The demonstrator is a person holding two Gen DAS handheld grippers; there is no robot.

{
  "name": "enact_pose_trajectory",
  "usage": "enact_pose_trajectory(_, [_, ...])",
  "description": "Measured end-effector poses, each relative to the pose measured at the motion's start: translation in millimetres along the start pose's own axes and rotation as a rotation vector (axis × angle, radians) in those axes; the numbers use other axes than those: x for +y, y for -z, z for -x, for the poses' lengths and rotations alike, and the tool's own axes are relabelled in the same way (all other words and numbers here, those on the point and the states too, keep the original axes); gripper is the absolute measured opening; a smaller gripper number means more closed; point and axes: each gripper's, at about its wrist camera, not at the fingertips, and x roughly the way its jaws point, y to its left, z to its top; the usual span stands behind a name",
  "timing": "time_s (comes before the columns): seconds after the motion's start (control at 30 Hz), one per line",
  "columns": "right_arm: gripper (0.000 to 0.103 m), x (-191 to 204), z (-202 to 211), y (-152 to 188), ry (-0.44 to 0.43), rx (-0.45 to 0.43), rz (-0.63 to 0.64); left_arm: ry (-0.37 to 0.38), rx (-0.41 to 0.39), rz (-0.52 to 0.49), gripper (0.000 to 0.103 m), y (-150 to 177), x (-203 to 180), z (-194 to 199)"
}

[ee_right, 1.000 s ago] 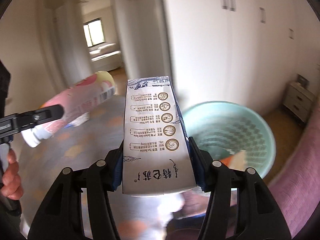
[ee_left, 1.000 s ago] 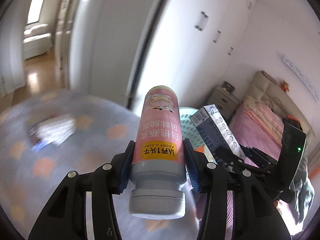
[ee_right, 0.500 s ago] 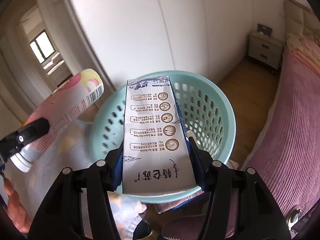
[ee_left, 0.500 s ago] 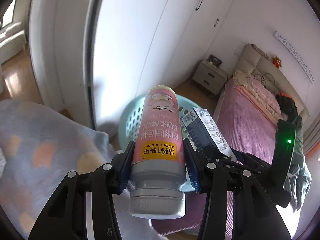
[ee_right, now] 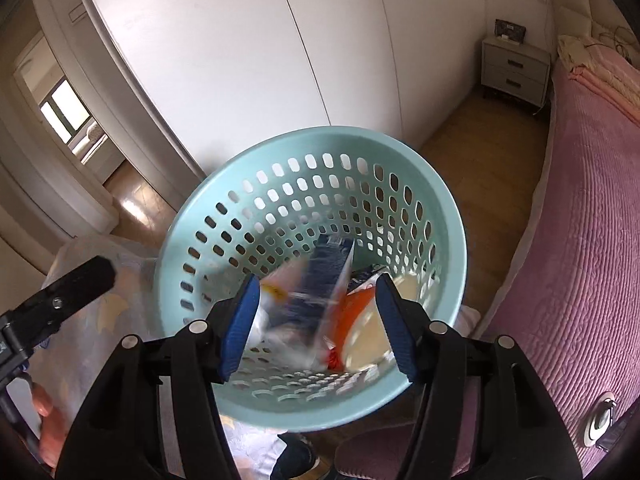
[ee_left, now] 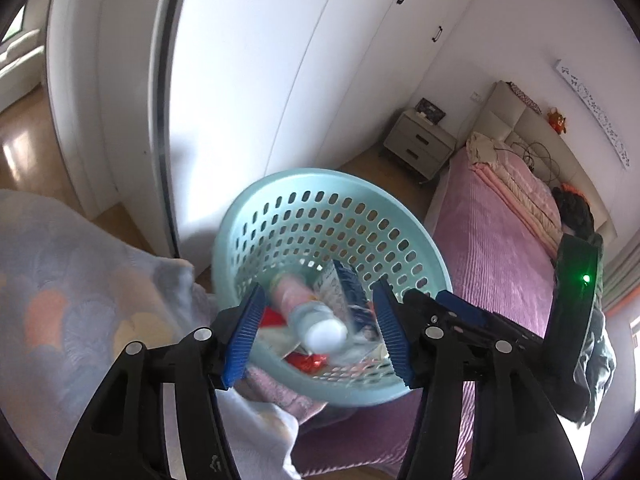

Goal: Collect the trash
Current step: 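Carry carton and bottle over the teal basket and open both tools to drop them, then grasp the polka-dot tissue packet with the right tool while the left tool grasps the card box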

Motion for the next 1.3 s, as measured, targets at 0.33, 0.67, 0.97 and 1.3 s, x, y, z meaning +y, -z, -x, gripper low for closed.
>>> enact_pose_trajectory(0.33, [0.053,50,32,14,-0.053,-0.064,0.138,-0.003,-0.115,0.064,0.055,33,30,71])
enact_pose_trajectory(0.67, [0.053,167,51,33,-0.246,-0.096,0.321,-0.153,-0.278,0.132,0.055,58,96,181])
enact_pose_trajectory(0.97, [0.053,278,28,59,-0.387,-0.03,0.468,-0.295,-0.344,0.284,0.055,78,193,249])
enact_pose_trajectory(1.3, [0.078,376,-8,88,-0.389,-0.002,0.553,-0.309,-0.292,0.412,0.055,58,297,239])
